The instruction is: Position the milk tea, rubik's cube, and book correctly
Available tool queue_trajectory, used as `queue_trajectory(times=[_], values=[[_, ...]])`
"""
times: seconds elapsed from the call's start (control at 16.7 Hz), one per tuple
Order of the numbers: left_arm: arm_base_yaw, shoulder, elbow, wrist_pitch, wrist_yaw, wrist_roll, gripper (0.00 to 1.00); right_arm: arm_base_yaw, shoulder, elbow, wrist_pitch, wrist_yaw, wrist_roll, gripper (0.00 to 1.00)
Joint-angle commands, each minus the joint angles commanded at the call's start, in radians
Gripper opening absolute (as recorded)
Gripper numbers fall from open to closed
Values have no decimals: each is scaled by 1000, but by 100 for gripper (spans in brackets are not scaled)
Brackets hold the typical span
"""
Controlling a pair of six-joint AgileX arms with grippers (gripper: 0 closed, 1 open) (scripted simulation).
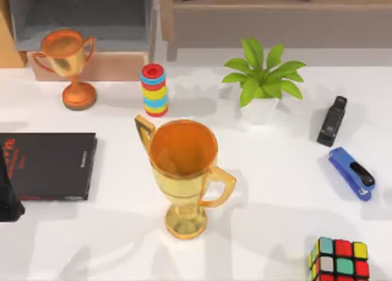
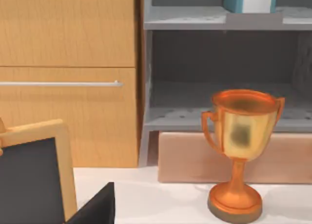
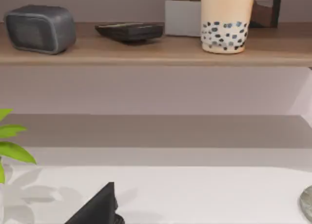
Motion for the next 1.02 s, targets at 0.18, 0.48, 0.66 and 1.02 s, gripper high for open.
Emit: queue_trajectory(times=[0.18, 0.48, 0.66, 1.02], values=[[0, 0, 0, 0, 0, 0, 100, -1, 11, 9, 7, -1, 0, 100], [0, 0, 0, 0, 0, 0, 100, -21, 224, 150, 124, -18, 1, 100], [0, 0, 0, 0, 0, 0, 100, -41, 469, 288, 239, -34, 2, 100], [0, 0, 0, 0, 0, 0, 100, -88, 1080, 608, 504, -70, 4, 100]])
